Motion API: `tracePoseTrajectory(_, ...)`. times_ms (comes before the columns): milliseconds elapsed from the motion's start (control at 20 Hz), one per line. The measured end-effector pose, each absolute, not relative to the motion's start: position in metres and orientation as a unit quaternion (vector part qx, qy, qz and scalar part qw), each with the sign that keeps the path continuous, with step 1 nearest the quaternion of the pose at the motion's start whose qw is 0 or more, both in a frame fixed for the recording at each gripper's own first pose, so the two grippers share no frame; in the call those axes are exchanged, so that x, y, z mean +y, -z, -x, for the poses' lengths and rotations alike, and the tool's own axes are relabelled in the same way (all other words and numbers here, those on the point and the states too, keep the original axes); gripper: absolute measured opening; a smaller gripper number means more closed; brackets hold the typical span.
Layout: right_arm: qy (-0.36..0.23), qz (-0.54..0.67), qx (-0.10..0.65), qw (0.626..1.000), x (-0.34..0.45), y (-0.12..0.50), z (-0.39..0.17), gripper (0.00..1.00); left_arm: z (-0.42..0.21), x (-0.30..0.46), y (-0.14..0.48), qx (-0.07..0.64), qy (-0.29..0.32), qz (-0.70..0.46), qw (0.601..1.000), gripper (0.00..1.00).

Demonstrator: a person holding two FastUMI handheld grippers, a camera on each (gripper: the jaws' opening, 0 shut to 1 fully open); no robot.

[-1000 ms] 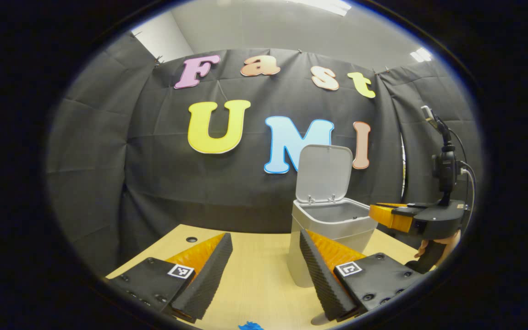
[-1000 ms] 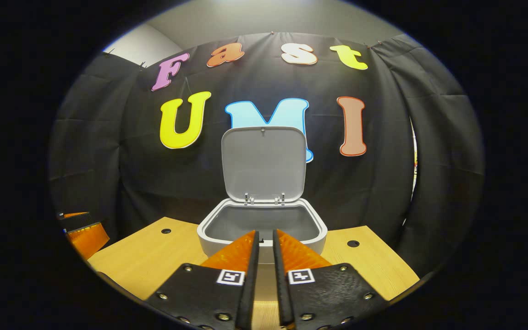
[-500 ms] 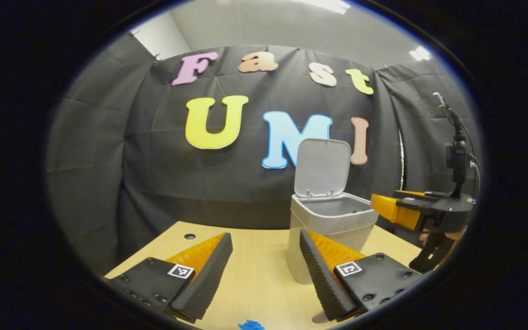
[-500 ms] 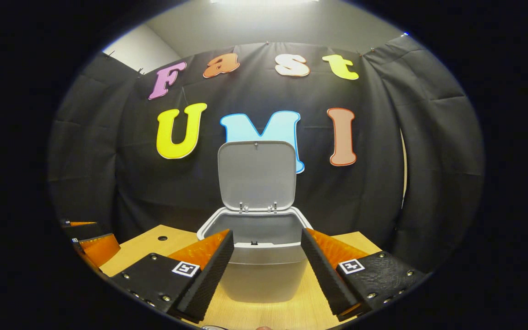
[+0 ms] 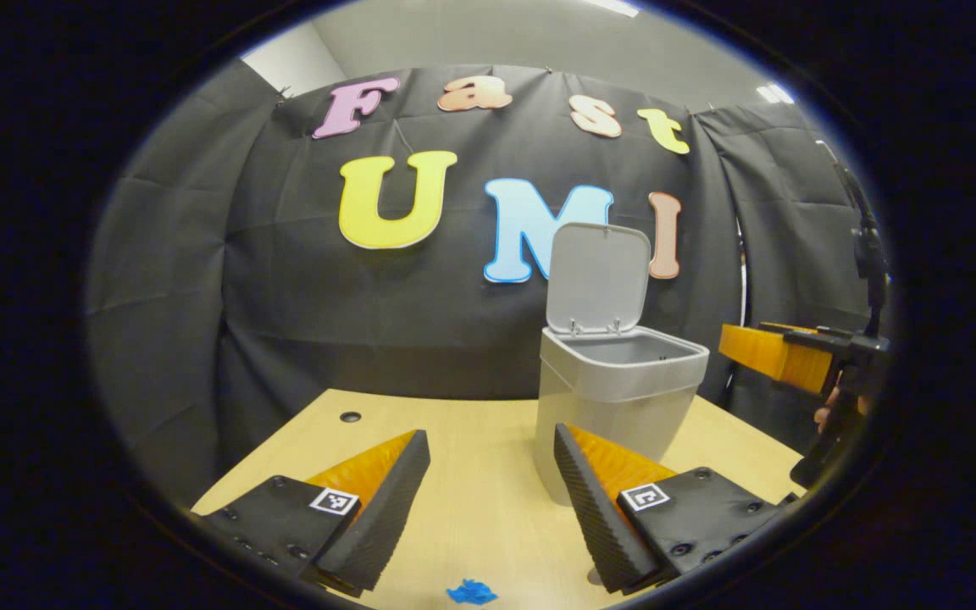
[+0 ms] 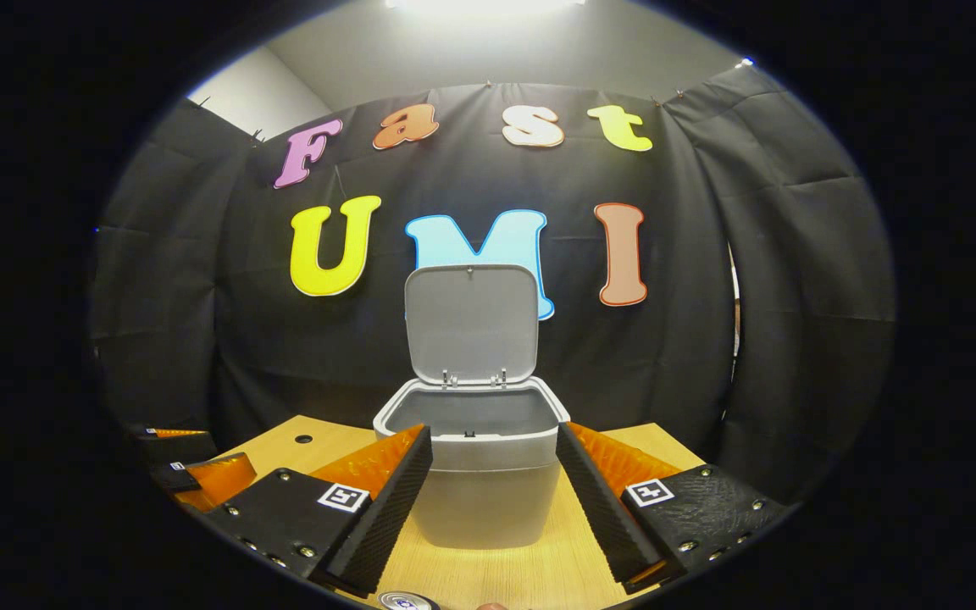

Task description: Press the lid of the desktop garbage bin to open it, pick up the crumpled paper on the desktop and throw it into the bin, then pick up the pop can on the desktop and drop it into the bin, and finally close the garbage bin lid.

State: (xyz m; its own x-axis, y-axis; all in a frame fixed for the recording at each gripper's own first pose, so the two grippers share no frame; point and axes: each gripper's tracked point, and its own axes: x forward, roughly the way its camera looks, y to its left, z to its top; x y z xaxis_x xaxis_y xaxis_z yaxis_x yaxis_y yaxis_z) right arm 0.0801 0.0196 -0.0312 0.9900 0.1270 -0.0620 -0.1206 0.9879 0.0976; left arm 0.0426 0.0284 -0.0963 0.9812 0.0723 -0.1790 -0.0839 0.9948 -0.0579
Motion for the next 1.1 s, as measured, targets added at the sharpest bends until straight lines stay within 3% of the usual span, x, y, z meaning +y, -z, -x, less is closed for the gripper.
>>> tracePoseTrajectory(1100,-0.058,-0.026,0.074,0.995,0.060,0.040,-0.037,0.95,0.012,0.052,0.302,0.260,0.028,-0.016,0.965,0.99)
